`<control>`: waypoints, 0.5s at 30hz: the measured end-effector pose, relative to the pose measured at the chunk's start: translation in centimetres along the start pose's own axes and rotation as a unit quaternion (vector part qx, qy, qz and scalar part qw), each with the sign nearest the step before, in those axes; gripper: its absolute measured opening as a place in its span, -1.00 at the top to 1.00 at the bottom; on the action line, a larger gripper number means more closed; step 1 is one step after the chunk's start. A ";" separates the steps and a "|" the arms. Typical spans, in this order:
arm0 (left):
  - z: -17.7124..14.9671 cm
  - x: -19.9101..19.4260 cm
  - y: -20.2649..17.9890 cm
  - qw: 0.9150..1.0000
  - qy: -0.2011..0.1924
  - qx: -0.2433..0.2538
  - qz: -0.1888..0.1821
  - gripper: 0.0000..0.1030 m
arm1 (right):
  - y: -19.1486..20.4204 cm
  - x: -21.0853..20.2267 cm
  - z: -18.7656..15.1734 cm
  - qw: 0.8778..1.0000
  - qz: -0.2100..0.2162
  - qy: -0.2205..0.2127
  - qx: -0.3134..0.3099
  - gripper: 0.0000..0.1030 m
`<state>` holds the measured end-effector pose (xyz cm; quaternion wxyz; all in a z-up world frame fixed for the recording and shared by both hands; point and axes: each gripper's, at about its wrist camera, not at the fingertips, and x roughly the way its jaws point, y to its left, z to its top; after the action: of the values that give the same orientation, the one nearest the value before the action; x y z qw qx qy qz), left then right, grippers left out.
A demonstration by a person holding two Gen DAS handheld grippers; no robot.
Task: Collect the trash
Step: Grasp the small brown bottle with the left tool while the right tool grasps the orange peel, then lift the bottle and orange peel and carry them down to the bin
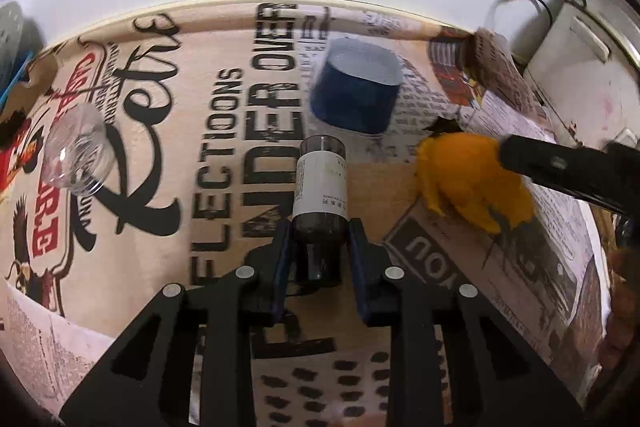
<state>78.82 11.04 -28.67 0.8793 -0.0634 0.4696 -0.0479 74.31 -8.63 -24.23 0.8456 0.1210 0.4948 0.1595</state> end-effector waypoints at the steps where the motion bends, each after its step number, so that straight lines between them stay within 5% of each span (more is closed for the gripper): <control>1: 0.0 -0.1 0.3 1.000 -0.001 -0.003 0.002 0.48 | 0.2 0.7 0.3 1.000 0.005 0.003 0.005 -0.38; 3: -0.1 -0.4 0.8 1.000 -0.001 -0.009 0.004 0.48 | 0.2 2.0 0.5 1.000 0.004 0.011 0.018 -0.38; 9: -0.3 -1.7 1.3 1.000 -0.001 -0.008 -0.003 0.48 | -0.4 2.9 0.2 0.999 0.027 0.029 0.036 0.46; 15: -0.4 -4.6 -0.2 1.000 -0.013 0.006 -0.010 0.48 | -0.6 -0.2 -1.1 1.000 0.018 0.010 0.018 0.56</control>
<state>75.95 11.49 -25.05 0.8852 -0.0639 0.4570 -0.0589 73.38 -9.16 -24.81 0.8353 0.1436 0.5038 0.1671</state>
